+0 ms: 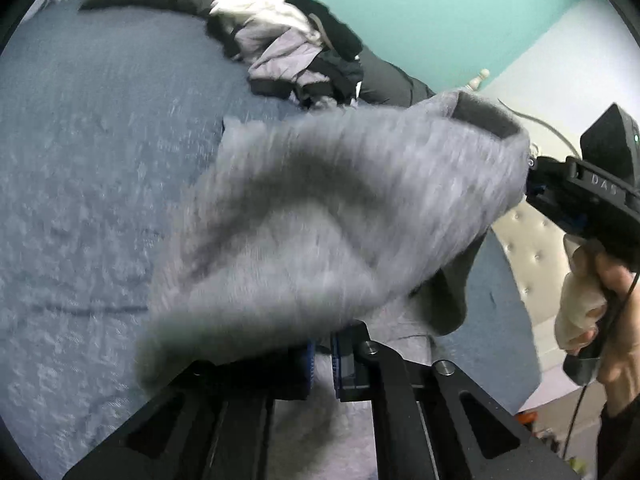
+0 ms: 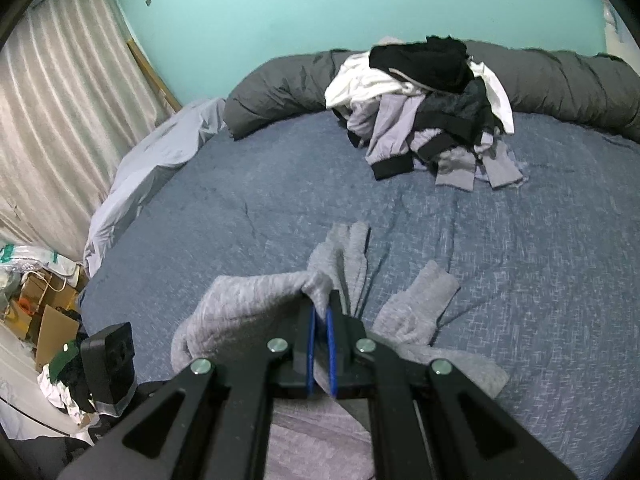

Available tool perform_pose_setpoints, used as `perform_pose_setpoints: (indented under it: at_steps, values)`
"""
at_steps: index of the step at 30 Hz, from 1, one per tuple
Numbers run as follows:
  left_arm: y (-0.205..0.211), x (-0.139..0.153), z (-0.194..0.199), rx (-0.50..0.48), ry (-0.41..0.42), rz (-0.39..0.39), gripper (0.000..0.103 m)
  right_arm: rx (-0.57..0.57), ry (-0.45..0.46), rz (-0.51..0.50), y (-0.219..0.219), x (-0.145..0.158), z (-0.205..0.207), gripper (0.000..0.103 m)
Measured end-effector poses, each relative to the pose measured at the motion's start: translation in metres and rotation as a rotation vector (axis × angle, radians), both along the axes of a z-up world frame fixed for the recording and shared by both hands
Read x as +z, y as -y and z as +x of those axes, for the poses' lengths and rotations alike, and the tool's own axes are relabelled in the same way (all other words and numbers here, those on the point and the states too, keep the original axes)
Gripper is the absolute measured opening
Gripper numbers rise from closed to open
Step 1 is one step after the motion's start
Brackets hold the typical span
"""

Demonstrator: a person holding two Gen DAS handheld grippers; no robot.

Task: Fold clothes

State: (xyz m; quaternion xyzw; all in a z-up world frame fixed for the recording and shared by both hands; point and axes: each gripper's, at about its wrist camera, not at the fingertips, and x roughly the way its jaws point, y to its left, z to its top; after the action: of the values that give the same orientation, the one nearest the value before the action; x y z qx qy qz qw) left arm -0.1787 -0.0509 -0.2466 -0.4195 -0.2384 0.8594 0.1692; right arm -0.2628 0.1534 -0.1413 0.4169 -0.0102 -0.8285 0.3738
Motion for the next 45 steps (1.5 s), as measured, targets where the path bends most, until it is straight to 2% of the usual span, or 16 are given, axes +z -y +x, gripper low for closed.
perform_pose_setpoints:
  at_steps: [3, 7, 11, 15, 23, 26, 28, 32, 37, 41, 45]
  values:
    - [0.008, 0.025, -0.001, -0.003, -0.051, -0.023, 0.005, -0.001, -0.04, -0.025, -0.001, 0.021, 0.008, 0.004]
    - [0.027, 0.085, 0.003, -0.008, -0.137, -0.044, 0.005, -0.029, -0.087, -0.085, -0.011, 0.061, 0.013, 0.004]
    - [0.049, 0.162, 0.005, -0.004, -0.235, -0.072, 0.005, -0.04, -0.153, -0.139, -0.018, 0.121, 0.025, 0.004]
    - [0.064, 0.255, 0.012, -0.001, -0.345, -0.108, 0.005, -0.045, -0.249, -0.183, -0.023, 0.2, 0.046, 0.004]
    - [0.066, 0.429, 0.029, -0.001, -0.543, -0.2, 0.004, -0.07, -0.406, -0.23, -0.038, 0.341, 0.087, 0.004]
    - [0.064, 0.483, 0.037, -0.013, -0.593, -0.217, 0.005, -0.074, -0.457, -0.218, -0.043, 0.382, 0.102, 0.004]
    - [0.062, 0.511, 0.043, -0.029, -0.614, -0.234, 0.005, -0.07, -0.477, -0.219, -0.048, 0.399, 0.109, 0.004]
    - [0.057, 0.532, 0.055, -0.052, -0.629, -0.265, 0.005, -0.063, -0.498, -0.204, -0.054, 0.412, 0.117, 0.004]
    - [0.056, 0.518, 0.055, -0.056, -0.588, -0.279, 0.005, -0.045, -0.478, -0.191, -0.05, 0.4, 0.121, 0.004]
    - [0.06, 0.485, 0.048, -0.072, -0.514, -0.273, 0.005, -0.017, -0.442, -0.141, -0.042, 0.376, 0.122, 0.004]
    - [0.062, 0.43, 0.035, -0.1, -0.414, -0.262, 0.005, -0.006, -0.349, -0.101, -0.034, 0.325, 0.111, 0.004]
